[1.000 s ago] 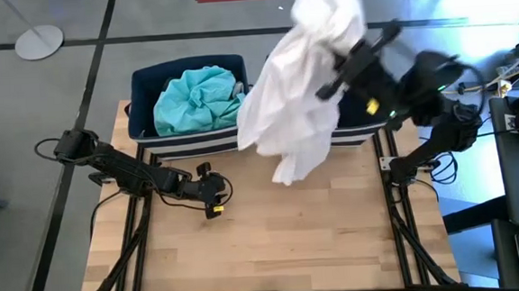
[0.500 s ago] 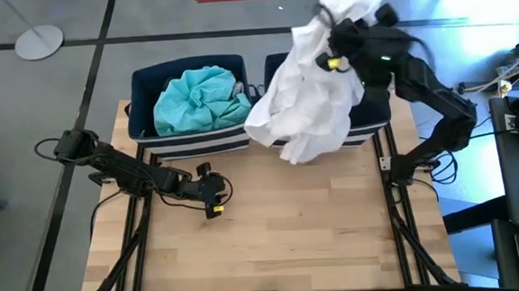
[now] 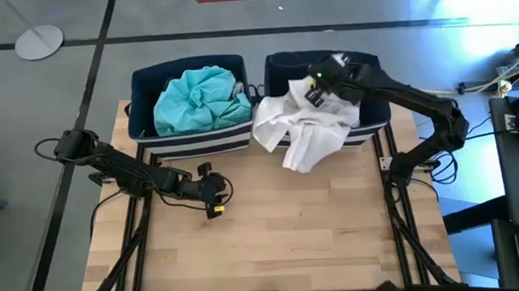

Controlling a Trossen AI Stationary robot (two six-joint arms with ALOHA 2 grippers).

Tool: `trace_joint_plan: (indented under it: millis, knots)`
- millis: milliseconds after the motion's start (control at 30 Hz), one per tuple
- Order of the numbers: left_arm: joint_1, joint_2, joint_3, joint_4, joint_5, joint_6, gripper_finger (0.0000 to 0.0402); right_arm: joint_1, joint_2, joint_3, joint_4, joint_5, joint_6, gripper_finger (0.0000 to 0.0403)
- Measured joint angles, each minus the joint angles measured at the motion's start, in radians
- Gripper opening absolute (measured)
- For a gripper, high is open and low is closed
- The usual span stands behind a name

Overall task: Sort clothes
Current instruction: Put the white dress into the right blue bin

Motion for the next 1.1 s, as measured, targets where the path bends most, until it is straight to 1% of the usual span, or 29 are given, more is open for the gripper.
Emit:
trace_joint_plan:
  millis: [100,167,233,300,367,500,567,667,800,933,1100]
  knots:
    - [0.0,0.0,0.0,0.013,0.0,0.0,0.0155,-0.04,0.001,-0.109,0.064,-0.098,0.07,0.0045]
    - [0.0,0.0,0.0,0.011,0.0,0.0,0.0155,-0.051,0.002,-0.145,0.067,-0.111,0.083,0.0065]
    - [0.0,0.0,0.0,0.012,0.0,0.0,0.0155,-0.062,0.002,-0.15,0.06,-0.12,0.084,0.0091]
    - [0.0,0.0,0.0,0.011,0.0,0.0,0.0155,-0.062,0.002,-0.131,0.025,-0.125,0.084,0.0122]
    - [0.0,0.0,0.0,0.011,0.0,0.0,0.0155,-0.059,0.002,-0.081,-0.018,-0.121,0.068,0.0154]
    - [0.0,0.0,0.0,0.011,0.0,0.0,0.0155,-0.011,0.001,0.091,-0.164,-0.14,0.059,0.0211]
    - [0.0,0.0,0.0,0.01,0.0,0.0,0.0155,0.038,0.002,0.191,-0.244,-0.145,0.089,0.023]
    - [0.0,0.0,0.0,0.01,0.0,0.003,0.0155,0.128,-0.001,0.331,-0.342,-0.143,0.136,0.0248]
    - [0.0,0.0,0.0,0.01,0.0,0.002,0.0155,0.286,-0.002,0.434,-0.404,-0.139,0.209,0.0252]
    - [0.0,0.0,0.0,0.01,0.0,0.004,0.0155,0.483,-0.001,0.42,-0.423,-0.163,0.289,0.0252]
    - [0.0,0.0,0.0,0.01,0.0,0.008,0.0155,0.718,0.008,0.291,-0.458,-0.171,0.382,0.0252]
